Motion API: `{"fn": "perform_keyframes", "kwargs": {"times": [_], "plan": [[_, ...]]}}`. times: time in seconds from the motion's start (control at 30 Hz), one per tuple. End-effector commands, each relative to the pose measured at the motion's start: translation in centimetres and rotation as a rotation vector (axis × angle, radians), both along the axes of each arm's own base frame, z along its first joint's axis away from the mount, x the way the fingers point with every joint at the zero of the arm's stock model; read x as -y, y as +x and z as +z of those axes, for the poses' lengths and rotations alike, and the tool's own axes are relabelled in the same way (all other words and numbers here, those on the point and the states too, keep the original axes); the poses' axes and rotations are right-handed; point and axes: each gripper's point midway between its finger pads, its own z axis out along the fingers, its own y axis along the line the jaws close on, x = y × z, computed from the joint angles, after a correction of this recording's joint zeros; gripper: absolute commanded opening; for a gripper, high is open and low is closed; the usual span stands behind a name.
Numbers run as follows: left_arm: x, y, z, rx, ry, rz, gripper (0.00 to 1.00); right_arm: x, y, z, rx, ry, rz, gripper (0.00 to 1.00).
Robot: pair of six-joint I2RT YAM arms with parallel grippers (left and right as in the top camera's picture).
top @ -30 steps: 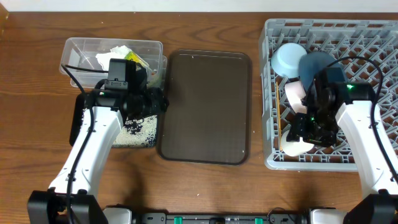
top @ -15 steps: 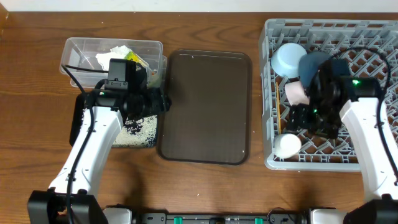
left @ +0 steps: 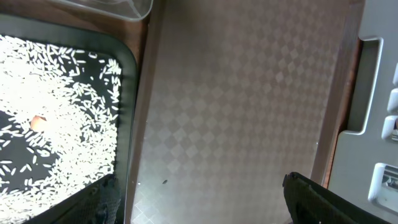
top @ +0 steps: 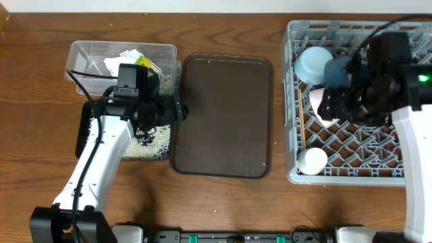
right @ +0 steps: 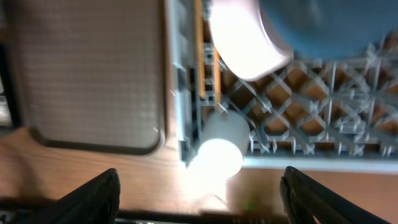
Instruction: Sort waste into correct bins and load items into the dishwasher rack
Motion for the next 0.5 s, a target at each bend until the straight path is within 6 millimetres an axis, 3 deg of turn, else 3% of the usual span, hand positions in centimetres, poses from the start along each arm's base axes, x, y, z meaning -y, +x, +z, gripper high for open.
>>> {"fn": "perform_keyframes", "kwargs": {"times": [0.0, 0.03, 0.2, 0.23, 0.47], "plan": [[-0.2, 0.1, 0.2, 0.009, 0.012, 0.004, 0.87, -1.5, -0.3, 4.0, 0.128, 0.006, 0.077, 0.90], [-0.2, 0.1, 0.2, 0.009, 0.012, 0.004, 0.87, -2.0, -0.5, 4.9, 0.154, 0.018, 0.087, 0.99], [-0.3, 0.1, 0.2, 0.009, 0.012, 0.004, 0.88, -3.8, -1.7, 6.6, 0.199, 0.070, 0.109, 0.99], [-0.2, 0.1, 0.2, 0.009, 0.012, 0.004, 0.94, -4.0, -1.9, 6.7, 0.203, 0.071, 0.115, 0.99], [-0.3, 0.1, 0.2, 0.009, 0.012, 0.004, 0.94, -2.6, -2.5, 6.0, 0.176, -0.016, 0.127, 0.99]]}}
